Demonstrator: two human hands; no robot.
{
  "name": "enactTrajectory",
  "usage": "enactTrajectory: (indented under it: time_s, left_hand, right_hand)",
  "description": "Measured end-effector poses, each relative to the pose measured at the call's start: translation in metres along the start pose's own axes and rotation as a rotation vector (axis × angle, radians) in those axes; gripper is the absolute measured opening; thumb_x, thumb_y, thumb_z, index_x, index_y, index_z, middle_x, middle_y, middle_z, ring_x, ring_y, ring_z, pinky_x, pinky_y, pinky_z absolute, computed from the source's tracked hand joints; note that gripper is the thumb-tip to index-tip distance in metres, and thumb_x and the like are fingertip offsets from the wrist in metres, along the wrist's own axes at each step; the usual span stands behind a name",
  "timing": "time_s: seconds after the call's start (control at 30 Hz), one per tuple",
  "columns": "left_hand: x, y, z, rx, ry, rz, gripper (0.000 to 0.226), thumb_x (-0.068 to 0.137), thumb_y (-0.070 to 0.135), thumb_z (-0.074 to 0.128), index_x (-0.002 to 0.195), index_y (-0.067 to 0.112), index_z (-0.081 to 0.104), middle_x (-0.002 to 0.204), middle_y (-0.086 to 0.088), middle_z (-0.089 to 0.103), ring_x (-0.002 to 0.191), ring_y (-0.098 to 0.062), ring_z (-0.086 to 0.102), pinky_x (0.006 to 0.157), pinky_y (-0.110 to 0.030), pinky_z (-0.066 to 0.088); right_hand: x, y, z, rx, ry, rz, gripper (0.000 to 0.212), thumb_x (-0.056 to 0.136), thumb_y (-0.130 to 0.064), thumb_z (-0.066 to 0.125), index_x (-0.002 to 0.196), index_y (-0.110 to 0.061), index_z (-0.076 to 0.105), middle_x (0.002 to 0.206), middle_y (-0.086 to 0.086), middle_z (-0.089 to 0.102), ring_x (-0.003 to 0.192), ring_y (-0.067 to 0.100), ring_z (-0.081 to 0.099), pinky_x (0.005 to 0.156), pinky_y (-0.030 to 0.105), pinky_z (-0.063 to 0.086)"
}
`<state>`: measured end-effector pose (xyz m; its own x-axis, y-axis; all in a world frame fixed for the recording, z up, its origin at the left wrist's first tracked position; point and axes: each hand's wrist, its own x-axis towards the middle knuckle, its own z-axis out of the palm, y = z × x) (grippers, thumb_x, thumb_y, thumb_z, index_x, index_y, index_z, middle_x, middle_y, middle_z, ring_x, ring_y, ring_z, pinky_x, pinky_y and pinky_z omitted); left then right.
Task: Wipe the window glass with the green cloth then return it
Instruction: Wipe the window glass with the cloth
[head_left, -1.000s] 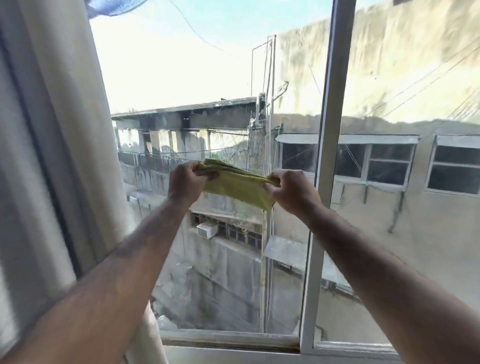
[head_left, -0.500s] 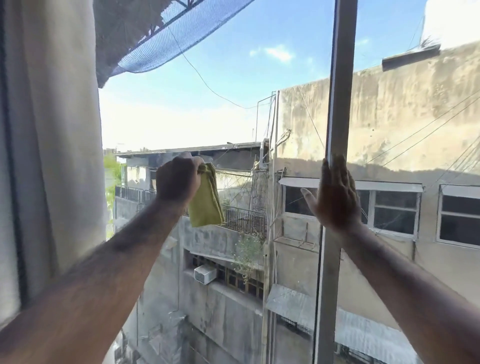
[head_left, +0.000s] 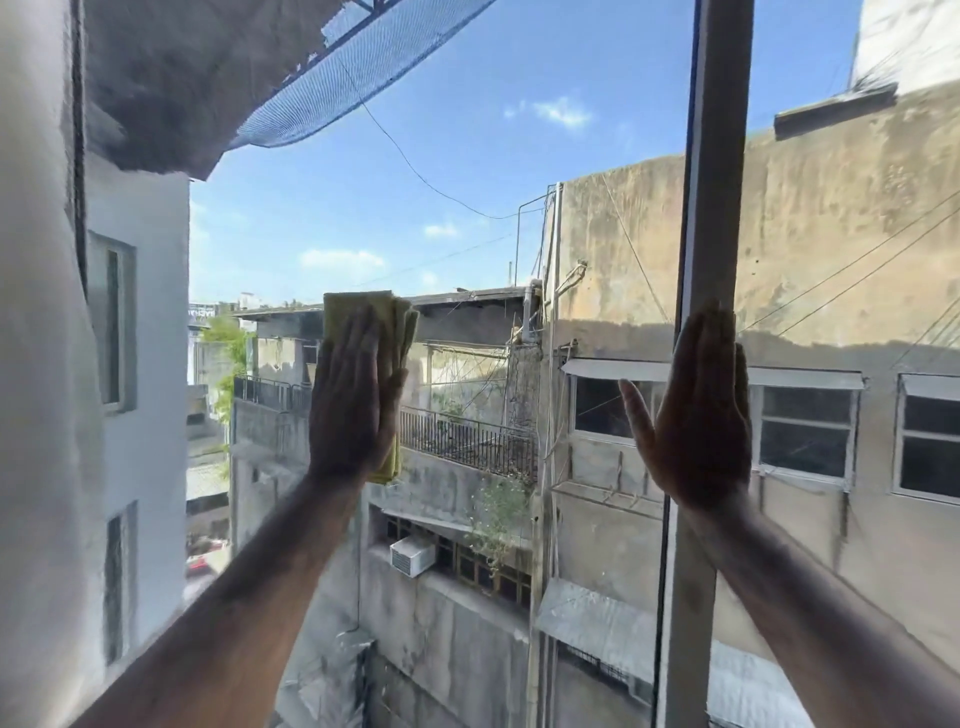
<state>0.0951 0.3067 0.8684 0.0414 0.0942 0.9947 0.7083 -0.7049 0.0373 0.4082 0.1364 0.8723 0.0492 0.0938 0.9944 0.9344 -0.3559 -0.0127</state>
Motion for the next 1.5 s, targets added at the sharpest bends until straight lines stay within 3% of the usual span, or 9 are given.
enactTrajectory:
  time_s: [0.17, 0.4, 0.63, 0.83, 1.0, 1.07, 1.27, 1.43, 1.5]
  left_hand:
    - [0.045, 0.055, 0.033, -0.009, 0.218, -0.408, 0.059, 0.111, 0.038, 0.028, 0.163, 0.011, 0.024, 0.172, -0.008, 0.028, 0.162, -0.022, 0.021, 0.131, -0.053, 0.019]
    - [0.002, 0.090, 0.051, 0.114, -0.177, 0.730, 0.061, 0.111, 0.042, 0.037, 0.163, 0.012, 0.026, 0.173, -0.009, 0.025, 0.163, -0.025, 0.017, 0.131, -0.054, 0.023]
    - [0.030, 0.084, 0.041, 0.049, 0.176, -0.321, 0.061, 0.111, 0.036, 0.032, 0.163, 0.006, 0.022, 0.173, -0.013, 0.024, 0.163, -0.026, 0.017, 0.133, -0.051, 0.017]
    - [-0.028, 0.071, 0.052, 0.131, -0.206, 0.883, 0.058, 0.111, 0.035, 0.044, 0.162, 0.012, 0.029, 0.171, -0.011, 0.029, 0.161, -0.028, 0.023, 0.130, -0.054, 0.026]
    - [-0.017, 0.047, 0.039, 0.123, 0.159, -0.207, 0.056, 0.112, 0.028, 0.032, 0.163, 0.007, 0.024, 0.170, -0.015, 0.029, 0.161, -0.028, 0.022, 0.129, -0.055, 0.026]
    - [-0.023, 0.074, 0.046, 0.056, 0.186, -0.308, 0.059, 0.111, 0.031, 0.032, 0.163, 0.005, 0.021, 0.172, -0.016, 0.026, 0.162, -0.028, 0.019, 0.130, -0.055, 0.023]
    - [-0.064, 0.054, 0.045, 0.130, -0.208, 0.787, 0.056, 0.111, 0.032, 0.045, 0.161, 0.011, 0.032, 0.170, -0.012, 0.032, 0.160, -0.028, 0.026, 0.129, -0.055, 0.028]
    - [-0.021, 0.041, 0.030, 0.035, 0.207, -0.472, 0.058, 0.110, 0.030, 0.028, 0.162, 0.005, 0.023, 0.171, -0.016, 0.025, 0.161, -0.030, 0.022, 0.130, -0.057, 0.022]
    - [-0.001, 0.063, 0.035, 0.009, 0.263, -0.630, 0.060, 0.110, 0.033, 0.028, 0.162, 0.004, 0.022, 0.172, -0.017, 0.024, 0.161, -0.030, 0.021, 0.130, -0.058, 0.021]
  right_hand:
    - [-0.002, 0.005, 0.007, -0.027, 0.041, -0.021, 0.087, 0.111, -0.059, 0.027, 0.167, 0.004, 0.005, 0.178, 0.025, 0.006, 0.167, 0.034, 0.008, 0.136, 0.050, 0.020]
    - [-0.005, 0.007, 0.009, -0.086, 0.039, -0.046, 0.069, 0.116, -0.032, 0.032, 0.167, 0.006, 0.005, 0.177, 0.028, 0.005, 0.167, 0.037, 0.006, 0.134, 0.054, 0.023]
    - [-0.005, 0.007, 0.009, -0.031, 0.043, -0.046, 0.067, 0.117, -0.035, 0.024, 0.166, 0.007, 0.008, 0.176, 0.029, 0.007, 0.166, 0.038, 0.009, 0.134, 0.055, 0.024]
    - [-0.005, 0.008, 0.010, -0.027, 0.056, -0.039, 0.066, 0.117, -0.030, 0.031, 0.167, 0.004, 0.007, 0.177, 0.027, 0.008, 0.167, 0.036, 0.009, 0.134, 0.053, 0.023]
    - [-0.005, 0.008, 0.012, -0.010, 0.065, -0.037, 0.067, 0.116, -0.026, 0.037, 0.167, 0.003, 0.006, 0.177, 0.027, 0.007, 0.167, 0.035, 0.008, 0.135, 0.052, 0.021]
    - [-0.006, 0.007, 0.012, -0.010, 0.067, -0.036, 0.067, 0.116, -0.027, 0.037, 0.167, 0.003, 0.005, 0.177, 0.027, 0.007, 0.167, 0.035, 0.008, 0.135, 0.052, 0.021]
    - [-0.006, 0.007, 0.010, -0.021, 0.058, -0.035, 0.066, 0.116, -0.028, 0.034, 0.167, 0.004, 0.006, 0.177, 0.028, 0.008, 0.167, 0.036, 0.008, 0.134, 0.053, 0.022]
    - [-0.006, 0.006, 0.009, -0.024, 0.036, -0.028, 0.065, 0.117, -0.028, 0.032, 0.167, 0.006, 0.007, 0.177, 0.028, 0.007, 0.167, 0.036, 0.008, 0.134, 0.054, 0.022]
    - [-0.005, 0.006, 0.008, -0.018, 0.049, -0.031, 0.064, 0.117, -0.028, 0.031, 0.167, 0.006, 0.008, 0.176, 0.028, 0.009, 0.167, 0.037, 0.009, 0.135, 0.053, 0.021]
